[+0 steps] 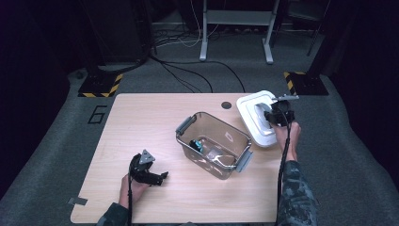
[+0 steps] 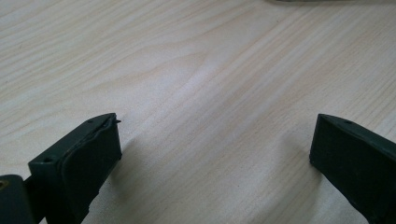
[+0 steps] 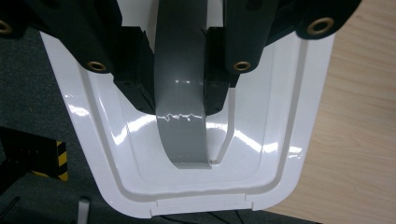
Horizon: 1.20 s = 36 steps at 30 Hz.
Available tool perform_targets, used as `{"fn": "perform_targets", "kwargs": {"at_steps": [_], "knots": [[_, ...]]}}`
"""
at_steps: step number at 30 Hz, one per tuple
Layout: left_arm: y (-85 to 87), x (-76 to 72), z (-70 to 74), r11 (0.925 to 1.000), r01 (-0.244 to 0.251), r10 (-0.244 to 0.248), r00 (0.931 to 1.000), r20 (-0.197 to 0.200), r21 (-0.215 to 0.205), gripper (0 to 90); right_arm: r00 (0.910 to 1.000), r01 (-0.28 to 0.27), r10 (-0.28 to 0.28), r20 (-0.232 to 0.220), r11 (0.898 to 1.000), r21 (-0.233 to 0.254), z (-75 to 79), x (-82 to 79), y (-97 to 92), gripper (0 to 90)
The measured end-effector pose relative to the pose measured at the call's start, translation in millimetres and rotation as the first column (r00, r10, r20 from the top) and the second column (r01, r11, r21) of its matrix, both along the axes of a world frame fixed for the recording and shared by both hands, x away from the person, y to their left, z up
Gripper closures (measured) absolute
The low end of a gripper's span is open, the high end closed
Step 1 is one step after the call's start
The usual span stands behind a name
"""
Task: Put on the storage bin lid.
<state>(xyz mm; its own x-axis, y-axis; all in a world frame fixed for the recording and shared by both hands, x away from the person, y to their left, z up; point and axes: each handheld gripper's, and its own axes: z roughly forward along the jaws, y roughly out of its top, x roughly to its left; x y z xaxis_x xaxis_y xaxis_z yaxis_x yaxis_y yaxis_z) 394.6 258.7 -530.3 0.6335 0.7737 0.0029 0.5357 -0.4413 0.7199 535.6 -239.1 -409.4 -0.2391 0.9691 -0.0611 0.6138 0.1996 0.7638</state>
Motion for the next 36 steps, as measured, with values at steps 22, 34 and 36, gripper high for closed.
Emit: {"fn": "perform_targets", "kwargs": {"at_steps": [22, 34, 36], "knots": [[-0.1, -0.1, -0.1, 1.0, -0.001, 0.001, 1.0, 0.0, -0.002, 1.7, 0.9958, -0.07, 0.072, 0.057, 0.997, -0.041, 54.0, -25.4, 2.7, 66.8], [0.0, -0.1, 0.0, 1.0, 0.0, 0.0, 1.0, 0.0, -0.001, 1.7, 0.9886, -0.133, 0.136, 0.065, 0.99, -0.045, 70.5, -36.3, 19.3, 66.8], [0.0, 0.0, 0.0, 1.0, 0.0, 0.0, 1.0, 0.0, 0.0, 1.7, 0.9877, -0.141, 0.144, 0.063, 0.989, -0.05, 71.5, -36.9, 20.1, 66.8]]}}
